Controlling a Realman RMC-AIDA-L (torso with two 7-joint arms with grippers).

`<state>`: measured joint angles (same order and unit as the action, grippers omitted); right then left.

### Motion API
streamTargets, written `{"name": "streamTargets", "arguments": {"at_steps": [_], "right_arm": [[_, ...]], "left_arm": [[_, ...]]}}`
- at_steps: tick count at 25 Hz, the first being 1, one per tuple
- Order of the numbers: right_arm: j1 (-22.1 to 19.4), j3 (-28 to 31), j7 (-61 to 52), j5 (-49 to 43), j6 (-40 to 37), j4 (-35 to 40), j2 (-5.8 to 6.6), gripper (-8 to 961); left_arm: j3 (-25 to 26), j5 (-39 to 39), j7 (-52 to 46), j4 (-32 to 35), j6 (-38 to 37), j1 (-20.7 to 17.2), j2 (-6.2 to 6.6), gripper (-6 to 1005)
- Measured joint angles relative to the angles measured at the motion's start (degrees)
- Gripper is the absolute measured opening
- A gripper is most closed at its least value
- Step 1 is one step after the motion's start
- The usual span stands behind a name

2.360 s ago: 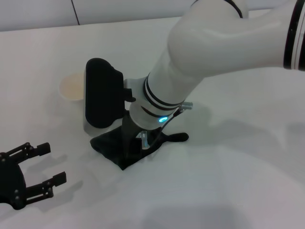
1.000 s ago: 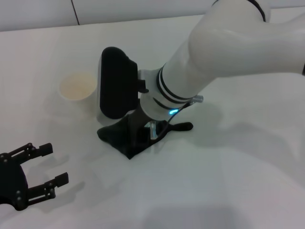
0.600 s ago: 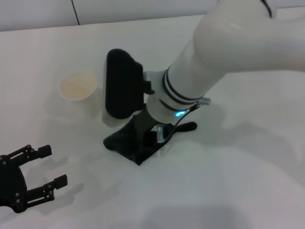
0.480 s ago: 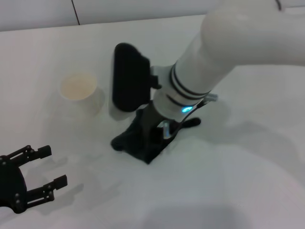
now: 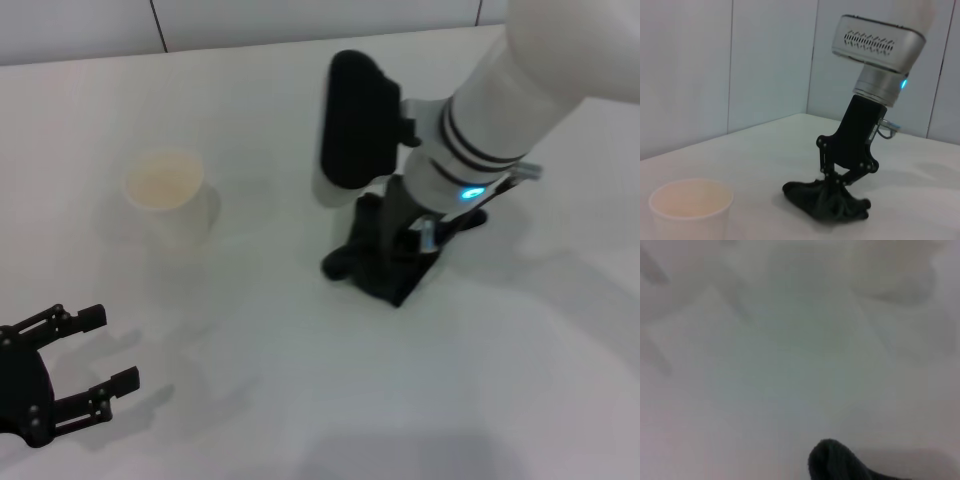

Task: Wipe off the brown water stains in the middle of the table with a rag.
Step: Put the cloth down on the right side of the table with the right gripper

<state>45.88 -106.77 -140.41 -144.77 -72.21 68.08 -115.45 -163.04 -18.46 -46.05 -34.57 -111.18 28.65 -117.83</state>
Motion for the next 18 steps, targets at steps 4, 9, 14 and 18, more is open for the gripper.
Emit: {"name": "streamTargets", "arguments": {"at_steps": [4, 9, 14, 18], "right_arm": [[-1.19, 2.12, 0.11, -1.29, -0.98, 0.10, 0.06, 43], [-1.55, 2.59, 0.37, -1.29, -1.91, 0.26, 0.01, 44], [-1.58, 3.19, 0.38, -0.67, -2.48, -0.69, -0.21, 44], [-2.40, 5.44, 0.27, 0.36, -1.84, -0.51, -0.39, 45]], "left_arm": [[0.00, -0.03, 0.00, -0.01, -0.25, 0.00, 0.13, 803], [0.00, -0.52, 0.00, -0.09, -0.35, 0.00, 0.16, 802], [0.00, -1.23, 0.37, -0.09, -0.35, 0.01, 0.20, 803], [0.00, -1.37, 0.53, -0.07, -0.35, 0.00, 0.15, 803]]}}
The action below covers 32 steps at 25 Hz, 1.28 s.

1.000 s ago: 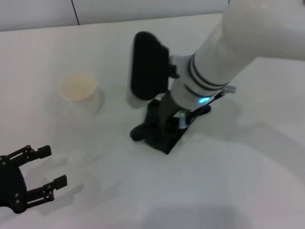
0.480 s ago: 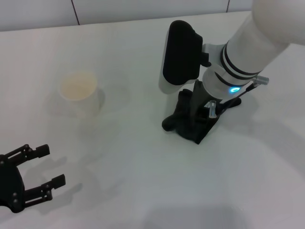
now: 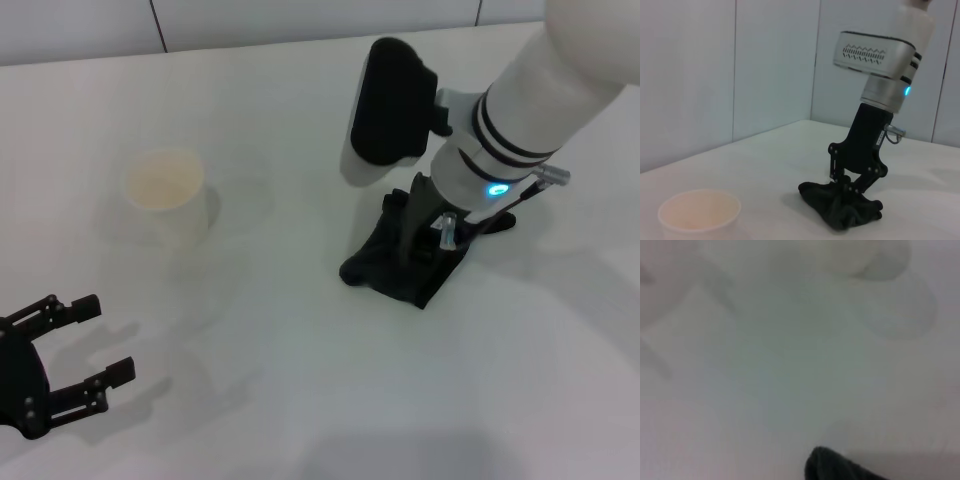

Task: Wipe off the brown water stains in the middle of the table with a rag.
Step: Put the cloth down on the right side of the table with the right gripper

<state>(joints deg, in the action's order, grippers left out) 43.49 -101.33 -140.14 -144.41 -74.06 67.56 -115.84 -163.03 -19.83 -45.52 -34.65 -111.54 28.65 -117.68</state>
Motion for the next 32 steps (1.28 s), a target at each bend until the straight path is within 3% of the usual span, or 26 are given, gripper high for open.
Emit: {"name": "streamTargets", "arguments": {"at_steps": [7, 17, 26, 32], "right_arm": [[-1.91, 4.00, 4.09, 3.84, -1.94, 1.45, 0.35, 258], [-11.79, 22.39, 19.55, 11.71, -9.03, 9.43, 0.55, 439], [-19.53, 37.11, 35.92, 24.60, -16.01, 9.31, 0.80, 440], [-21.45, 39.62, 39.43, 25.89, -16.71, 6.97, 0.80, 438]], "left_arm": [[0.00, -0.04, -0.02, 0.03, -0.08, -0.51, 0.04, 803], [0.00, -0.62, -0.39, 0.02, -0.24, -0.76, 0.27, 802], [0.09, -1.37, -0.43, 0.02, -0.40, -1.29, 0.72, 803], [0.08, -2.92, -0.36, 0.02, -0.93, -2.09, 1.19, 803]]}}
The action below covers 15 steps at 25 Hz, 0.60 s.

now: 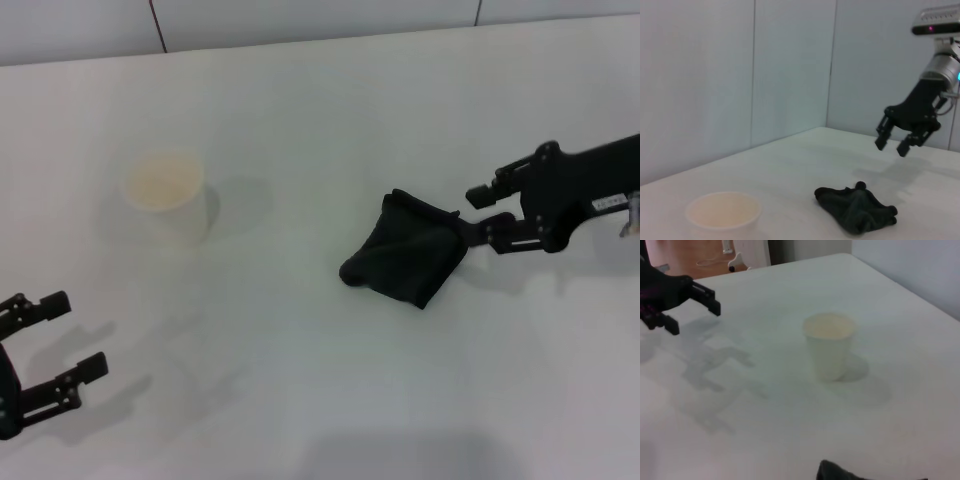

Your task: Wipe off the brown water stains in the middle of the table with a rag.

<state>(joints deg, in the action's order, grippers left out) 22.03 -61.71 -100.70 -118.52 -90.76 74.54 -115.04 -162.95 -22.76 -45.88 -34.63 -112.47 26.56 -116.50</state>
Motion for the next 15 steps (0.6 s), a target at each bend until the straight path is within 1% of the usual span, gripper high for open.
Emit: {"name": "streamTargets", "arguments": {"at_steps": [1, 2, 11, 15], "right_arm": [[-0.12, 0.01, 0.84, 0.52, 0.09, -0.98, -0.01, 438], [-0.20, 0.04, 1.56, 1.14, 0.13, -1.94, 0.00, 438], [-1.85, 2.45, 9.81, 8.23, 0.10, -8.50, -0.08, 438], [-1.95, 3.26, 11.91, 9.22, 0.16, -11.01, -0.03, 438]], "left_arm": [[0.00, 0.00, 0.00, 0.00, 0.00, 0.00, 0.00, 803], [0.00, -0.02, -0.07, 0.00, -0.25, -0.21, 0.31, 803], [0.00, -0.02, -0.08, 0.02, -1.34, -0.69, 0.93, 803], [0.00, -0.03, -0.08, 0.14, -1.44, -0.79, 1.02, 802]]}}
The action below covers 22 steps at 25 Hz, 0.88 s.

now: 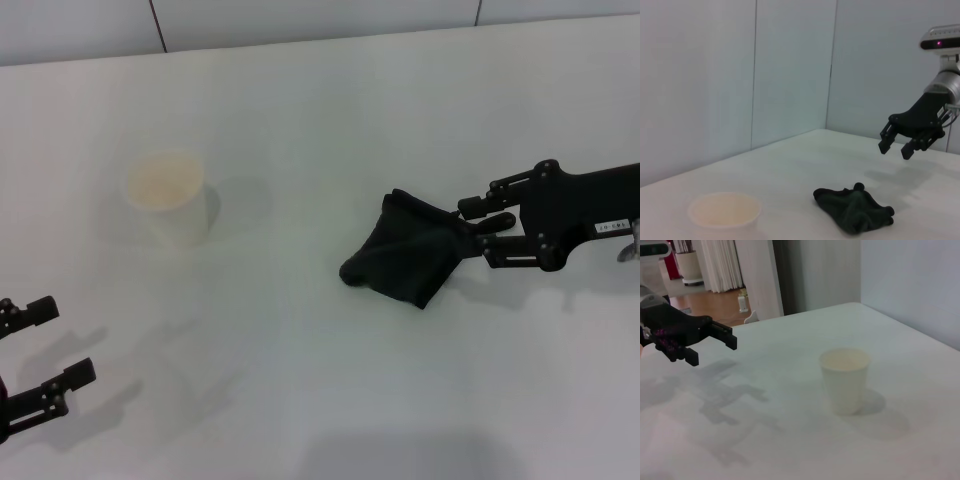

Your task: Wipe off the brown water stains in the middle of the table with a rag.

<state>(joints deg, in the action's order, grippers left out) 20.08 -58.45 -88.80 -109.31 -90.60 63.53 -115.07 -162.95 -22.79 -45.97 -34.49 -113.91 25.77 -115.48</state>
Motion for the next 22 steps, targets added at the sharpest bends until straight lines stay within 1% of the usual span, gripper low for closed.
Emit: {"name": "streamTargets", "arguments": {"at_steps": [9, 13, 16, 22], "right_arm": [[-0.17, 0.52, 2.21, 0.95, 0.69, -1.56, -0.13, 438], [-1.04, 0.53, 3.94, 2.46, 0.15, -2.29, -0.02, 438], [-2.50, 1.52, 5.49, 4.09, -0.45, -2.69, 0.18, 438], [-2.70, 2.61, 5.95, 4.31, -1.26, -3.97, 0.20, 438]], "left_arm": [[0.00, -0.11, -0.10, 0.27, 0.04, 0.32, 0.00, 802], [0.00, -0.52, 0.06, 0.32, 0.13, 0.06, -0.01, 802], [0.00, -0.83, 0.14, 0.31, 0.09, -0.15, -0.01, 802], [0.00, -0.87, 0.07, 0.32, 0.05, -0.32, -0.01, 803]]}}
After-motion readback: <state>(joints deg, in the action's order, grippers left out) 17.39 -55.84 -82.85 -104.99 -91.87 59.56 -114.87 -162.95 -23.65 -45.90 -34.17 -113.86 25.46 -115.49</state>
